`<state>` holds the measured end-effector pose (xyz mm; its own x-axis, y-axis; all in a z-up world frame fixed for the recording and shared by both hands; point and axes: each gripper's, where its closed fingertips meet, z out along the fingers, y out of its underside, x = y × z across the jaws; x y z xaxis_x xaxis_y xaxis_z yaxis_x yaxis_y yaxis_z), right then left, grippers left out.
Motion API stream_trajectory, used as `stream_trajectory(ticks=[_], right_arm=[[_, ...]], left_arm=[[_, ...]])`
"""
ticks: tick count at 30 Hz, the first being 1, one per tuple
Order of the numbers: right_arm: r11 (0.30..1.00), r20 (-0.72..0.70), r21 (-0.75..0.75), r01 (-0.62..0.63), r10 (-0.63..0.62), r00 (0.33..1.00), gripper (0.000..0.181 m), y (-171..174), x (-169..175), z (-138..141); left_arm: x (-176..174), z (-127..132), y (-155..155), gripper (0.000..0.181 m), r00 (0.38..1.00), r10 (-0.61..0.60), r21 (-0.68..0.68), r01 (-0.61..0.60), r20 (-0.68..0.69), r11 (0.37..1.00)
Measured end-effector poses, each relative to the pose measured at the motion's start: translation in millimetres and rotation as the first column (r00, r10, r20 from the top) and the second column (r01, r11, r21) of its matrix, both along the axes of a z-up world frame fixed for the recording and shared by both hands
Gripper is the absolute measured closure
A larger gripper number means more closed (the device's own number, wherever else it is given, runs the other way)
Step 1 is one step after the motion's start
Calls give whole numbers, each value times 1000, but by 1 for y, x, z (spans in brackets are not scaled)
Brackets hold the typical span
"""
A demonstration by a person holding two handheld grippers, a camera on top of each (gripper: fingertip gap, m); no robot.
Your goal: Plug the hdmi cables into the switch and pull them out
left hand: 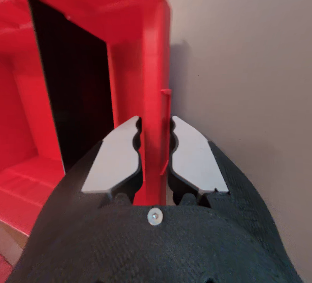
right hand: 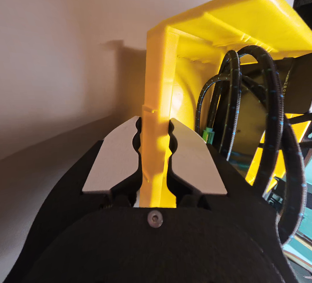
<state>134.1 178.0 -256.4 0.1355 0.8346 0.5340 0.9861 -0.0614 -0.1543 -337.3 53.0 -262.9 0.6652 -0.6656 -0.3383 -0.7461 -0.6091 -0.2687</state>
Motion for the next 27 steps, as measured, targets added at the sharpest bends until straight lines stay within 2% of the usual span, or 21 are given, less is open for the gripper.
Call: stream_trajectory(ticks=[3,6,10,13,18,19,21,24,26,27], right_arm=[[998,-35,9,-63,63,997,151,-12,-7,0],[986,-64,12,-166,166,984,151,-38,-23,0],[956,-77,26,-294,295,952,151,-79,-49,1],[929,-97,32,-370,371,923,151,-106,-68,1],[904,-118,58,-424,428,896,151,-139,-92,2],[905,-122,78,-419,426,896,150,-145,-94,4],[913,-184,94,-396,407,895,139,-165,-97,15],[939,-422,69,-336,333,843,142,-205,-94,44],[975,-594,34,-221,198,780,146,-210,-77,63],[991,-653,23,-129,113,749,146,-202,-63,69]], left_arm=[[6,0,9,144,994,-51,78,59,-102,995],[26,0,8,150,990,-96,87,105,-99,991],[75,0,0,151,967,-240,79,247,-85,966],[120,0,-4,151,925,-371,85,378,-79,922],[181,0,1,151,843,-535,104,537,-45,837],[186,1,3,151,839,-543,124,542,-34,831],[191,12,7,146,857,-516,189,504,17,843],[196,41,-3,143,868,-456,305,388,198,870],[210,59,-21,141,815,-419,342,292,400,893],[219,65,-30,142,777,-394,339,246,491,908]])
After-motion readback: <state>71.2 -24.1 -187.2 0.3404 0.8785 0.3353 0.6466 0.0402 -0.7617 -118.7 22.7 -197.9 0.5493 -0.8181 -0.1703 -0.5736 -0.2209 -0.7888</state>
